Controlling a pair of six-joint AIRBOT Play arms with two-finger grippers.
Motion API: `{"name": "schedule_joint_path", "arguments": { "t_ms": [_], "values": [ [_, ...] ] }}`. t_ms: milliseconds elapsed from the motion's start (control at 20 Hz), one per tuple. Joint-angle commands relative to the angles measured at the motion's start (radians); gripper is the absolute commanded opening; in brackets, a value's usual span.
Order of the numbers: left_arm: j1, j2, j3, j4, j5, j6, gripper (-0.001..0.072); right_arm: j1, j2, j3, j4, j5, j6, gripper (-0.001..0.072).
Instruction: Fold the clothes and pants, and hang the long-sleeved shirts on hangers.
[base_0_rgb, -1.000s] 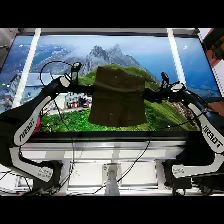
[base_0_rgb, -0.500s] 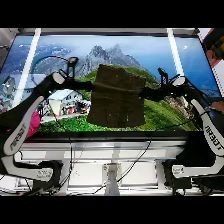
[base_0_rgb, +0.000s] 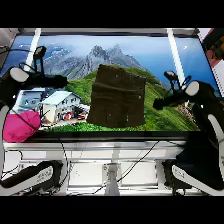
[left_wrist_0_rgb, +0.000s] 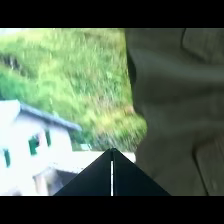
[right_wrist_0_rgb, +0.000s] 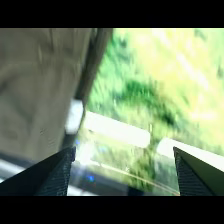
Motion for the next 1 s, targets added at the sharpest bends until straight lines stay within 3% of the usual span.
{"name": "schedule_joint_path", "arguments": {
  "t_ms": [0, 50, 100, 200, 250, 450, 650, 950],
  "values": [
    [0.017, 0.100, -0.172, -0.071, -0.029, -0.005, 0.0036, 0.000, 0.110, -0.180, 0.030, -0.001, -0.029, 0.0680],
    [0.016, 0.104, -0.222, -0.111, -0.029, -0.005, 0.0047, 0.001, 0.109, -0.209, 0.056, 0.001, -0.029, 0.0680],
    [0.014, 0.102, -0.258, -0.147, -0.028, -0.005, 0.0101, 0.001, 0.108, -0.225, 0.064, -0.019, -0.029, 0.0681],
    [0.014, 0.097, -0.307, -0.200, -0.029, -0.005, 0.0547, 0.001, 0.108, -0.230, 0.087, -0.068, -0.029, 0.0681],
    [0.014, 0.097, -0.323, -0.214, -0.030, -0.005, 0.0633, 0.001, 0.108, -0.230, 0.101, -0.090, -0.010, 0.0680],
    [0.011, 0.096, -0.334, -0.217, -0.030, -0.005, 0.0633, 0.000, 0.094, -0.230, 0.140, -0.145, 0.115, 0.0652],
    [-0.012, 0.096, -0.334, -0.217, -0.030, -0.005, 0.0633, 0.000, 0.021, -0.230, 0.312, -0.144, 0.121, 0.0642],
    [-0.073, 0.063, -0.334, -0.214, -0.014, 0.014, 0.0633, 0.001, -0.052, -0.230, 0.383, -0.118, 0.121, 0.0641]
  ]
}}
